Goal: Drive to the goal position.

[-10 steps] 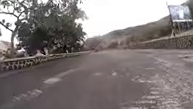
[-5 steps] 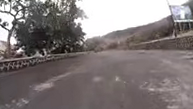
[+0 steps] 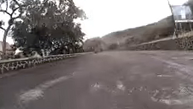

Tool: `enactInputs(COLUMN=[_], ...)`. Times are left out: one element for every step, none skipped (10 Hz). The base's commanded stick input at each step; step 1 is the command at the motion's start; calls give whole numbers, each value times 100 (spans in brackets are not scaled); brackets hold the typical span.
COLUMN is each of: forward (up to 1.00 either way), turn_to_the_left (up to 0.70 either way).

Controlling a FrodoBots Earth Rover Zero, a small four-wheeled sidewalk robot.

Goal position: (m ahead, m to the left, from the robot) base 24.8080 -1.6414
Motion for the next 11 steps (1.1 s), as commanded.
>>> enactInputs(forward=[70,70,70,70,70,70,70,70,70,70,70], turn_to_the_left=[0,0,0,0,0,0,0,0,0,0,0])
